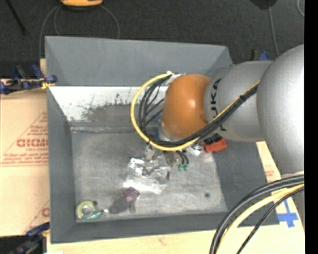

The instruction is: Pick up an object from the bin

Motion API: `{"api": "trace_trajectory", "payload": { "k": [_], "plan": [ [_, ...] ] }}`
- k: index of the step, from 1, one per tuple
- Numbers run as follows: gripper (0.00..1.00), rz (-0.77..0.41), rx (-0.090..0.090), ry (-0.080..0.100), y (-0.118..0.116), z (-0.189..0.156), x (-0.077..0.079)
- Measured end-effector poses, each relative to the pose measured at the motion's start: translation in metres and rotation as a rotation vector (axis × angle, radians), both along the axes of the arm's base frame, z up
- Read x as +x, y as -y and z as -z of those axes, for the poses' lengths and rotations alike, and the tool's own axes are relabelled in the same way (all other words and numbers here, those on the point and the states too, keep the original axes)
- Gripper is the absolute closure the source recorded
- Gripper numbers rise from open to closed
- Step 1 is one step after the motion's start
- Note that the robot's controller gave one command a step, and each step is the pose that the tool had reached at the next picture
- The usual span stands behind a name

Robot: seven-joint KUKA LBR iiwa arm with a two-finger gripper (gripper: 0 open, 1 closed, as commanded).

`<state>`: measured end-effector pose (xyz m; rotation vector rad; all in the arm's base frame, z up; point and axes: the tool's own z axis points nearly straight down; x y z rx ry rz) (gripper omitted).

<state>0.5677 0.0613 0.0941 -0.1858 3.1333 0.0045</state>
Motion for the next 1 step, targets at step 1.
{"api": "trace_trajectory", "payload": {
  "k": [1],
  "plan": [
    [1.0,-0.127,-0.004,0.006,-0.0107,-0.1409,0.0014]
  ]
}}
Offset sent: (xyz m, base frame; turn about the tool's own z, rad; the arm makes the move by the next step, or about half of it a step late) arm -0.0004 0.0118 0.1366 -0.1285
